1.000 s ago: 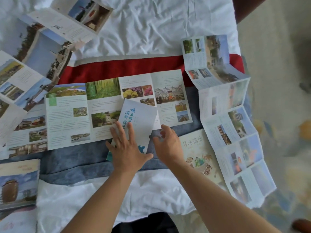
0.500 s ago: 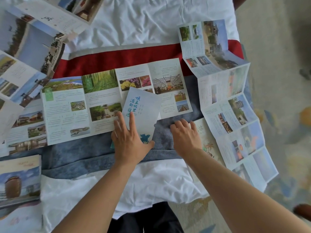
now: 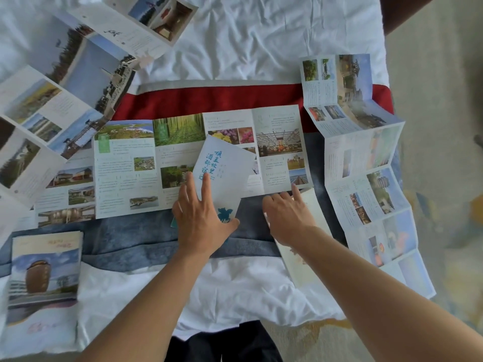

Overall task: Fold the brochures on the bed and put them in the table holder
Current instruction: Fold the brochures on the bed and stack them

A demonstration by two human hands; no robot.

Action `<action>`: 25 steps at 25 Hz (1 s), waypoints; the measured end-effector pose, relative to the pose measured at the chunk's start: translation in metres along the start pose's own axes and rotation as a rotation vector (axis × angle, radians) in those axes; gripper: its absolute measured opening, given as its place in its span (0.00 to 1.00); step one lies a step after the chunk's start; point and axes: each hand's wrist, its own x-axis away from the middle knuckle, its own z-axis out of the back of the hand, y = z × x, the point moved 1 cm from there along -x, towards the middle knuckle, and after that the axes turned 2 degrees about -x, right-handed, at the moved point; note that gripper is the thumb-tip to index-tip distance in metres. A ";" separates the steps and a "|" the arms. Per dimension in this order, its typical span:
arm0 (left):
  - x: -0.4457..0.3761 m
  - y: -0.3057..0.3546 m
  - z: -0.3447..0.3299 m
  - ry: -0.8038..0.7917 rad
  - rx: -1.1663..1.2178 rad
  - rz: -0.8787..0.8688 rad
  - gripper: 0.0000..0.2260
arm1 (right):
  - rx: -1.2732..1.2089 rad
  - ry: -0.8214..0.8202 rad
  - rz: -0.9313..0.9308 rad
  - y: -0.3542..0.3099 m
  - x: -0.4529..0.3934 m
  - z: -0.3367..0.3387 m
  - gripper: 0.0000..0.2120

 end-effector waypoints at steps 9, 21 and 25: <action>-0.002 -0.035 0.016 0.087 0.000 0.100 0.55 | -0.412 0.427 -0.234 -0.024 -0.028 0.021 0.25; 0.008 -0.032 0.004 0.058 0.010 0.076 0.54 | -0.891 0.127 -0.820 0.016 0.010 -0.036 0.16; 0.012 -0.029 0.006 0.078 0.050 0.097 0.52 | -1.139 0.197 -0.770 0.010 0.003 -0.022 0.08</action>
